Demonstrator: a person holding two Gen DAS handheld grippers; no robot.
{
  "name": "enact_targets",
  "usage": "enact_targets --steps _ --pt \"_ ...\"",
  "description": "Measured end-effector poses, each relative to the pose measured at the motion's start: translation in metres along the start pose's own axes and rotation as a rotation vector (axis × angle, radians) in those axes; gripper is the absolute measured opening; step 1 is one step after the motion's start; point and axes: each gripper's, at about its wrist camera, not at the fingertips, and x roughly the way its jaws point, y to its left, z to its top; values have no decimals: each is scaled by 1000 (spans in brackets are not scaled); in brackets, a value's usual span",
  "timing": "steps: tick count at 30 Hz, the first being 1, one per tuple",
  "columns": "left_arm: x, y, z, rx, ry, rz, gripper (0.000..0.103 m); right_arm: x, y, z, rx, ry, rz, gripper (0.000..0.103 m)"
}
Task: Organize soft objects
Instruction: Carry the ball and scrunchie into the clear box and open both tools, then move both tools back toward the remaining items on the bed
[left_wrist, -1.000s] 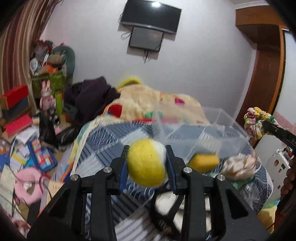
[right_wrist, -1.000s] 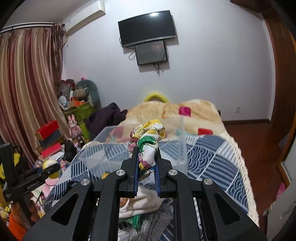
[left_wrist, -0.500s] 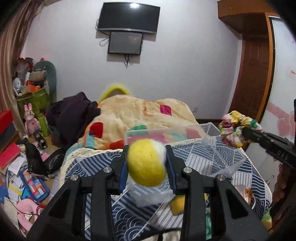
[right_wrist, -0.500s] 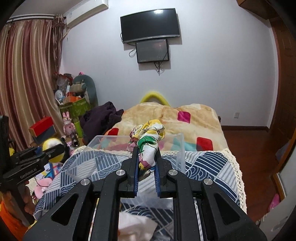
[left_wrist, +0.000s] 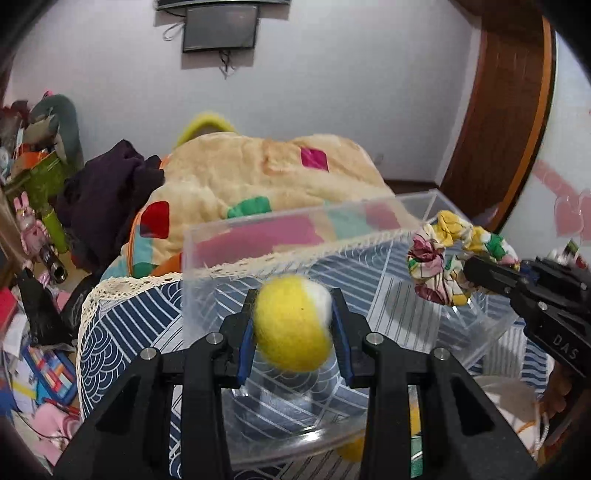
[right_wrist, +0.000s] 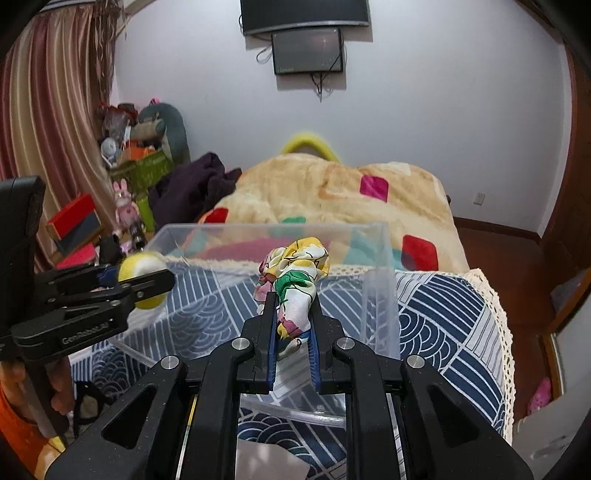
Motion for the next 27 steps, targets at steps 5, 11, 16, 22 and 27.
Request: enact_targets --steps 5,11,16,22,27 --pt "7 -9 -4 42 20 4 36 3 1 -1 -35 25 -25 15" --pt "3 -12 -6 52 16 14 59 -3 2 -2 -47 23 -30 42" --pt "-17 -12 -4 50 -38 -3 70 -19 2 -2 -58 -29 -51 56" --pt "-52 -12 1 44 -110 12 84 -48 9 0 -63 -119 -65 69" --pt "-89 -13 -6 43 -189 39 98 -79 12 -3 -57 -202 -64 82"
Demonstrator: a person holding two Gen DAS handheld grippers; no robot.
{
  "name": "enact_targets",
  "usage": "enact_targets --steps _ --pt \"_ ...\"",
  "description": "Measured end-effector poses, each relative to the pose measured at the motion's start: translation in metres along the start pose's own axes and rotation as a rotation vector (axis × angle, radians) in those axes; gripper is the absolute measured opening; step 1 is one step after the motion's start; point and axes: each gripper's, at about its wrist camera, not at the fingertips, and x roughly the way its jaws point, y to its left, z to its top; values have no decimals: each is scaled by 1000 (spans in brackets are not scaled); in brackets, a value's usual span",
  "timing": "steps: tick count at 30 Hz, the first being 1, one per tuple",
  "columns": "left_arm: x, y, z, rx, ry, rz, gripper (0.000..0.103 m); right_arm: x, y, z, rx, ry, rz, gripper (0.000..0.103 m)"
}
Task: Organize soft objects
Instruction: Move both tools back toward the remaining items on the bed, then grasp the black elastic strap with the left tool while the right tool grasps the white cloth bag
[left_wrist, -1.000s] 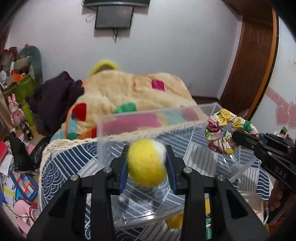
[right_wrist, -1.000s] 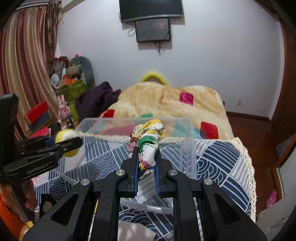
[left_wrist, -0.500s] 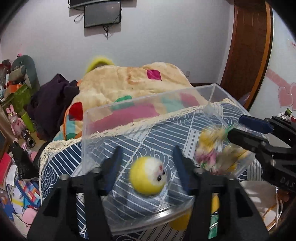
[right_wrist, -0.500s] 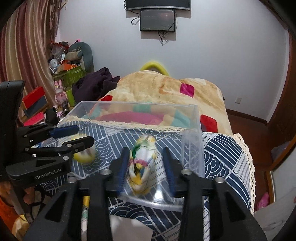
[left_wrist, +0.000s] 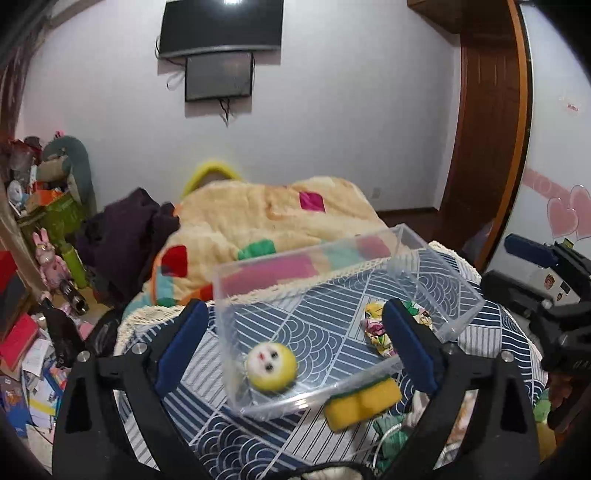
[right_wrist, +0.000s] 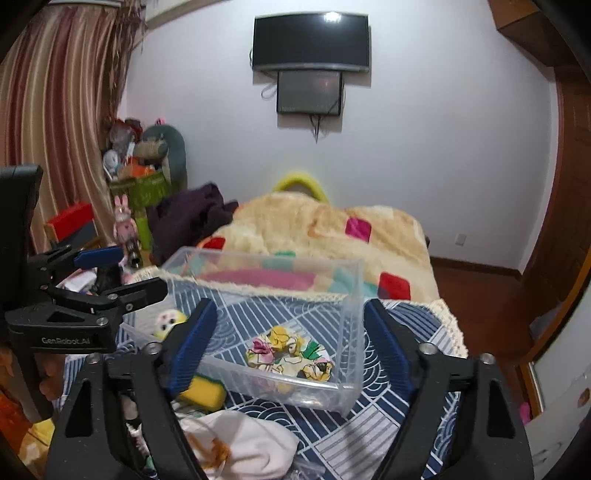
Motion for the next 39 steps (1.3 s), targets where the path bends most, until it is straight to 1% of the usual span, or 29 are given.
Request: enact_targets --steps 3,5,8,12,16,20,25,28,31,32,33,34,35,37,38,39 --pt "-20 1 -8 10 -22 10 102 -13 1 -3 -8 -22 5 82" --pt "-29 2 -16 11 -27 13 102 -19 2 -8 -7 -29 13 82" --pt "-38 5 -31 10 -15 11 102 -24 3 -17 4 -21 35 82" --pt "-42 11 -58 -3 24 15 102 -24 9 -34 5 9 44 82" --pt "-40 16 -88 -5 78 35 102 -18 15 -51 14 57 68 82" --pt "-30 19 -114 -29 149 24 102 -11 21 -70 31 111 86 82" --pt "-14 23 -141 -56 225 48 102 1 24 -78 37 157 101 82" --pt "-7 22 -152 -56 251 46 102 3 19 -81 64 162 102 82" --pt "-6 19 -157 -67 242 41 102 7 16 -80 88 168 109 82" --pt "-7 19 -158 -74 236 35 100 8 16 -80 92 171 115 82" --pt "-8 19 -158 -80 234 23 93 9 17 -80 94 170 119 82" --pt "-8 19 -159 -91 239 -2 88 11 17 -79 93 172 126 82" --pt "-8 19 -160 -105 244 -34 80 13 17 -79 92 175 132 82" --pt "-11 18 -161 -101 234 -43 72 16 19 -78 91 179 147 80" --pt "-13 17 -161 -94 233 -49 60 17 20 -78 90 179 153 73" --pt "-14 15 -161 -86 232 -59 52 18 21 -78 88 181 158 69"
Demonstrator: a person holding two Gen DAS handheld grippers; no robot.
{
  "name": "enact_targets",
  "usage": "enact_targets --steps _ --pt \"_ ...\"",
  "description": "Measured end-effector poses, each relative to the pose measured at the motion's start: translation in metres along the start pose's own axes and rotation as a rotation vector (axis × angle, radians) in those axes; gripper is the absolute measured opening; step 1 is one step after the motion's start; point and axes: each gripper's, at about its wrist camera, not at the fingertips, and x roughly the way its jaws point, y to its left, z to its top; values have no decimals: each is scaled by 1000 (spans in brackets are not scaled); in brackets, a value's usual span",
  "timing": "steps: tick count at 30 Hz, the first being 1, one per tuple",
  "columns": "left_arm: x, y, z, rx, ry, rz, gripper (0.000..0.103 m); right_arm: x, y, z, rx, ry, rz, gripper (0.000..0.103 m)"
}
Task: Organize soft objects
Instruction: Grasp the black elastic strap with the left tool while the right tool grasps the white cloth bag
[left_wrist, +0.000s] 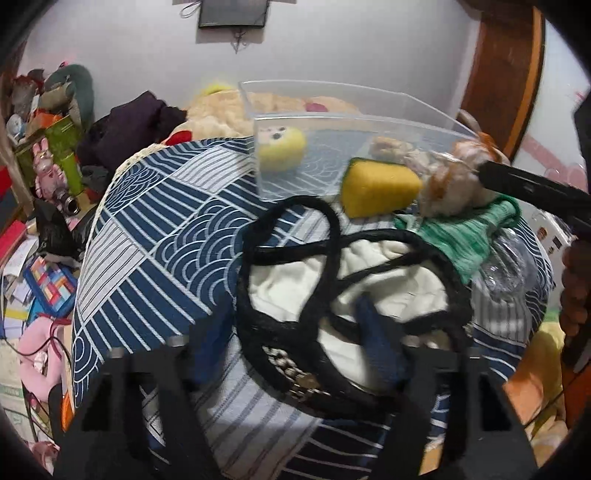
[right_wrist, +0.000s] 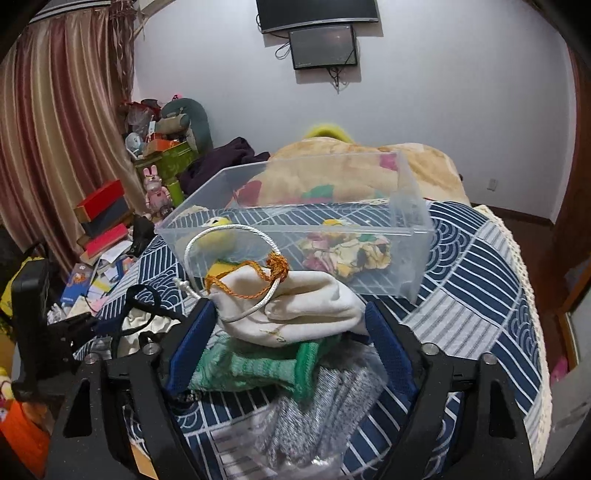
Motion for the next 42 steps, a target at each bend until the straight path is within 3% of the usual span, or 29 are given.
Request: enact_targets --steps 1,3,5,6,11,19,21,22,23,25,31,33,35,38,42 --pt "-1 -3 0 6 -2 0 49 1 0 0 -4 4 5 60" --pt "-4 -8 -1 21 -9 6 34 2 2 1 -8 9 10 45" --pt "-6 -9 -1 27 -20 14 29 0 2 0 -18 8 -3 18" --pt "-8 -9 -1 30 -27 18 25 -1 1 -1 -20 6 -10 13" --pt "-20 -13 1 49 -59 39 13 -15 -5 -3 -5 -33 -24 8" --pt "-57 -7 23 38 -164 50 11 -45 -8 8 -8 -102 -7 8" --pt "-62 -4 30 32 -185 50 11 -44 -6 9 -13 -79 -7 17" --pt "-65 -3 33 29 -194 47 11 -42 -4 10 -14 -73 -13 43" --pt "-67 -2 35 27 -202 44 11 -40 -3 9 -13 -85 -20 78" --pt "-70 0 41 26 -220 44 11 -36 0 9 -10 -108 -36 98" --pt "-76 3 56 12 -267 49 11 10 3 16 -29 11 -36 97" --pt "-78 4 62 9 -285 53 11 20 2 16 -28 38 -36 90" --pt "-77 4 66 8 -294 52 11 28 0 15 -30 69 -25 62" --pt "-77 3 78 4 -309 51 11 27 -2 13 -19 70 11 38" --pt "-76 0 93 9 -338 59 11 11 2 12 -37 34 -2 24"
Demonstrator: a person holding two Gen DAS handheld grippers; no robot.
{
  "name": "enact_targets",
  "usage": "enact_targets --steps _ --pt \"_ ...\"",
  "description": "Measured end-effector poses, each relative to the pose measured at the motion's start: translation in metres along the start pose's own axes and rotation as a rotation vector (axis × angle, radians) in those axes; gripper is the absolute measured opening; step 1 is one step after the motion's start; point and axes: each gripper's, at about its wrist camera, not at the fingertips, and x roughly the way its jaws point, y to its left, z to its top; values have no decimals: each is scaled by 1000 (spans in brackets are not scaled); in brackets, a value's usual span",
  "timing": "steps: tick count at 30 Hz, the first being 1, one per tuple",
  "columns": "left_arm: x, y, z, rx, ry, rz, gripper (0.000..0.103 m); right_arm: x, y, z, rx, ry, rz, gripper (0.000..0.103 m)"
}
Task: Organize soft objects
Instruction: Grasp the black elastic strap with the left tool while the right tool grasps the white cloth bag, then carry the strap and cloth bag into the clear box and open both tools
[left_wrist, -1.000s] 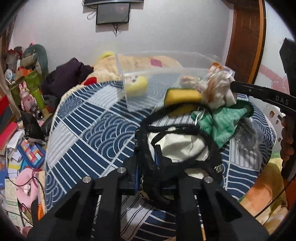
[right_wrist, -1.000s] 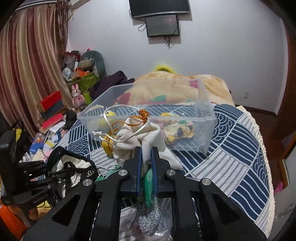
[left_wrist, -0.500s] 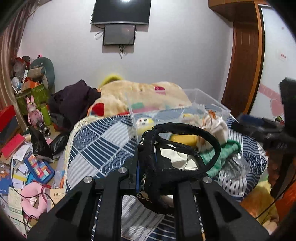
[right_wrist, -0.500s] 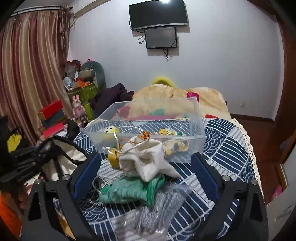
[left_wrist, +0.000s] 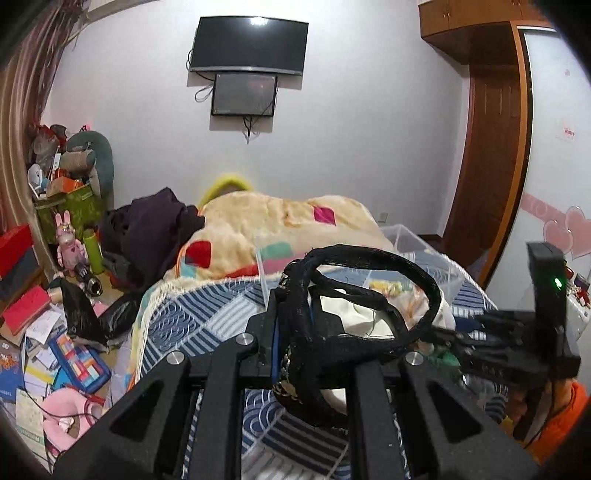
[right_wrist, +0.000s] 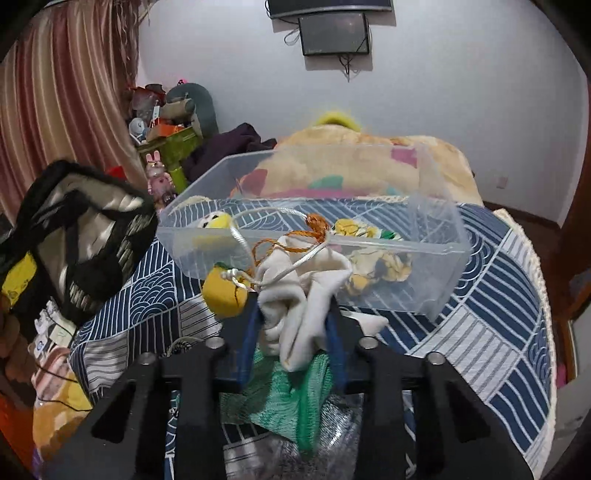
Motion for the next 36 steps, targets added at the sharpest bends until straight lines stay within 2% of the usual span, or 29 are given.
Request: enact_targets --steps 2,11,18,25,36 --pt "3 -2 10 4 -22 4 11 -10 0 2 -2 -30 -6 20" --pt "25 -10 48 13 -81 26 11 -57 -9 31 11 -194 -10 19" --pt "56 -18 56 9 -58 20 12 -57 -18 59 28 -250 -27 19" --pt "106 -24 52 4 31 14 12 -32 -22 77 17 -212 -70 19" --pt "153 -47 25 97 179 -6 12 38 -27 67 -44 24 -97 19"
